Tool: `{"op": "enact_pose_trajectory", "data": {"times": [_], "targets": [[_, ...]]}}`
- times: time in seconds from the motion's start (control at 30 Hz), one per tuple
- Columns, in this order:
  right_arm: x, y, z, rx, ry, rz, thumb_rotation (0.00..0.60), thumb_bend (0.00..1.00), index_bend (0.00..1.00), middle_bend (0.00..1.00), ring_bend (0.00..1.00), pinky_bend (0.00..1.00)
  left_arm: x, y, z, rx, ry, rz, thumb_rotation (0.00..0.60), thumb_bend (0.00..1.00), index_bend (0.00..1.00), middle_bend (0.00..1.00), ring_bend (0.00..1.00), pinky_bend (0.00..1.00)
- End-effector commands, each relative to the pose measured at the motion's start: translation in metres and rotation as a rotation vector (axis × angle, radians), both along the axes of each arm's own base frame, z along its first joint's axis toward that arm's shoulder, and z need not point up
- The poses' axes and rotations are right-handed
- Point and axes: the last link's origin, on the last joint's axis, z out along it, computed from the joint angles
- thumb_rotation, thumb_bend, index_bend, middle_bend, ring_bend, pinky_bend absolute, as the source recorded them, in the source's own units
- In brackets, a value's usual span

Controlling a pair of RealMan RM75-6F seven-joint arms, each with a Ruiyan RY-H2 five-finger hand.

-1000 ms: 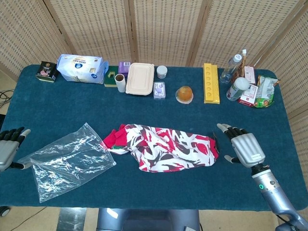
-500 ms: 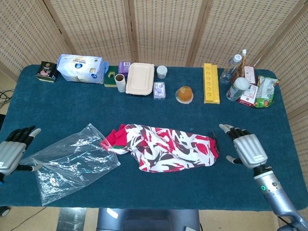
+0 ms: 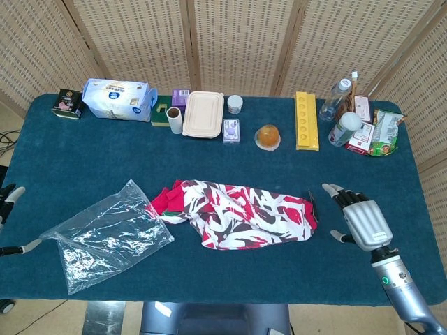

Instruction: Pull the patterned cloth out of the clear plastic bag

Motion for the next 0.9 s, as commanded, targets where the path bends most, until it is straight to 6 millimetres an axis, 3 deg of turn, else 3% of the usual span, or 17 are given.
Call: {"op": "enact_pose_trajectory", "data": {"times": [0.03,0.4,0.7,0.9], "targets": [[-0.002,0.004,0.001,-0.028,-0.008,-0.012,0.6,0.08,0.09,0.21,0.32,0.37,-0.006,-0.009,0.004,0.133,0.079,-0.01,0.521,0.0,0.0,0.0,0.0,0.05],[-0.023,0.025,0.014,-0.144,-0.012,-0.092,0.6,0.11,0.13,0.23,0.33,0.36,-0.008,-0.021,-0.007,0.155,0.037,0.0,0.533,0.0,0.0,0.01,0.0,0.05],[-0.048,0.058,0.021,-0.164,0.009,-0.183,0.6,0.11,0.16,0.26,0.34,0.36,-0.006,-0.04,-0.019,0.127,0.019,0.012,0.529,0.0,0.06,0.02,0.0,0.05],[-0.052,0.062,0.025,-0.181,-0.008,-0.19,0.6,0.11,0.16,0.26,0.34,0.36,-0.003,-0.044,-0.018,0.138,0.009,0.009,0.532,0.0,0.07,0.02,0.0,0.05]]}}
